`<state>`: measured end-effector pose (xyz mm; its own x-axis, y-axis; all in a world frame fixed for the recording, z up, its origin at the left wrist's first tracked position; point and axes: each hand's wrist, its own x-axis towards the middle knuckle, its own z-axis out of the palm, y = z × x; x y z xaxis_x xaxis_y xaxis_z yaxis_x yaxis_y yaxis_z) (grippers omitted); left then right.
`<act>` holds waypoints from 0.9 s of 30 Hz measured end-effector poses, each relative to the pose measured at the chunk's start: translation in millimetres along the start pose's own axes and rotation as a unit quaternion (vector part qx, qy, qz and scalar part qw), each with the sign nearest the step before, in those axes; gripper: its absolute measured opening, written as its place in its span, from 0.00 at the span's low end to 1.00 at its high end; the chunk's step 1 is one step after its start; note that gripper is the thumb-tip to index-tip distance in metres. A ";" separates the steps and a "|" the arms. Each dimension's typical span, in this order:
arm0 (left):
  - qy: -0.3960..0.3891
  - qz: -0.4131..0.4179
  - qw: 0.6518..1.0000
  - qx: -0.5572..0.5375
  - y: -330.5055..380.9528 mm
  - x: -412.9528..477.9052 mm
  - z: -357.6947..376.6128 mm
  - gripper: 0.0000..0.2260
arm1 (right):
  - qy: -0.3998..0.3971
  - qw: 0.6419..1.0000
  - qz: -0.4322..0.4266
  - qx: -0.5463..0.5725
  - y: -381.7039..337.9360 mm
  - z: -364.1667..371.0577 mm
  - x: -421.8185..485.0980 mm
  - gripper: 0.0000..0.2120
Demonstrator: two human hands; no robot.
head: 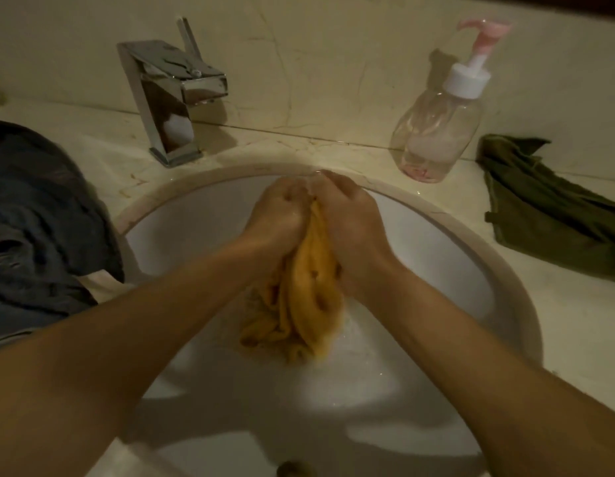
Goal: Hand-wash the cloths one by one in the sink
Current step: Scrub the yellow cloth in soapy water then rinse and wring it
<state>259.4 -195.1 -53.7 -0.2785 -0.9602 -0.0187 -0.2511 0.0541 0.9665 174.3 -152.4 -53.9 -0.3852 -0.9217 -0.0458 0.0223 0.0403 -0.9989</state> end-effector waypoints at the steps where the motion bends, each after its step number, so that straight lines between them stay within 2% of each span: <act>1: 0.014 -0.007 1.000 -0.016 0.1 0.8 -5.7 0.11 | -0.001 0.999 -0.021 -0.024 -1.2 6.0 -5.5 0.16; 3: 0.028 -0.011 0.999 -0.039 1.1 -4.3 -5.0 0.10 | 0.009 0.998 -0.029 -0.047 0.6 7.0 -5.0 0.18; 6: 0.010 0.022 0.999 -0.025 3.7 -14.6 13.6 0.16 | 0.051 0.998 0.018 -0.021 7.8 -8.6 10.9 0.22; 8: -0.004 0.042 0.999 -0.006 5.2 -15.8 18.0 0.19 | 0.050 0.998 0.037 -0.011 5.9 -14.9 12.4 0.19; 11: 0.008 0.050 0.998 0.044 -2.1 -1.3 3.5 0.19 | 0.029 0.999 0.000 -0.040 -1.5 -2.0 -5.0 0.17; 13: 0.028 0.048 0.997 0.050 -4.8 6.1 -7.6 0.16 | 0.006 0.997 -0.037 -0.067 -0.5 9.8 -16.8 0.21; 16: 0.050 0.052 0.997 0.012 0.4 -4.2 -3.7 0.20 | 0.036 0.997 -0.039 -0.063 -2.4 10.4 -12.1 0.20; 17: 0.040 0.069 0.997 0.020 3.6 -11.3 2.1 0.20 | 0.053 0.997 -0.023 -0.047 -0.8 4.6 -5.0 0.24; 19: 0.007 0.097 0.995 0.032 7.5 -23.8 15.4 0.20 | 0.078 0.997 0.023 -0.003 16.8 -8.0 17.0 0.42; 20: 0.000 0.099 0.994 0.035 5.7 -24.4 17.7 0.20 | 0.082 0.996 0.038 0.011 18.9 -9.3 18.7 0.45; 21: 0.006 0.093 0.995 0.038 5.3 -22.6 15.8 0.20 | 0.078 0.996 0.043 0.014 14.7 -5.6 13.1 0.41; 23: 0.025 0.067 0.997 0.040 0.5 -8.1 5.3 0.20 | 0.050 0.999 0.015 -0.008 -3.1 4.4 -8.5 0.25; 24: 0.034 0.053 0.997 0.037 -1.3 -2.3 -1.2 0.21 | 0.031 0.999 -0.009 -0.026 -3.0 9.0 -14.3 0.21; 27: 0.044 0.021 0.999 0.000 -1.5 -1.5 -8.5 0.21 | 0.016 0.998 -0.046 -0.047 -4.9 11.9 -21.3 0.22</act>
<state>268.1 -196.1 -52.9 -0.2069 -0.9773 0.0451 -0.2408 0.0956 0.9659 193.4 -137.5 -48.0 -0.4100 -0.9109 0.0477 -0.1010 -0.0066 -0.9949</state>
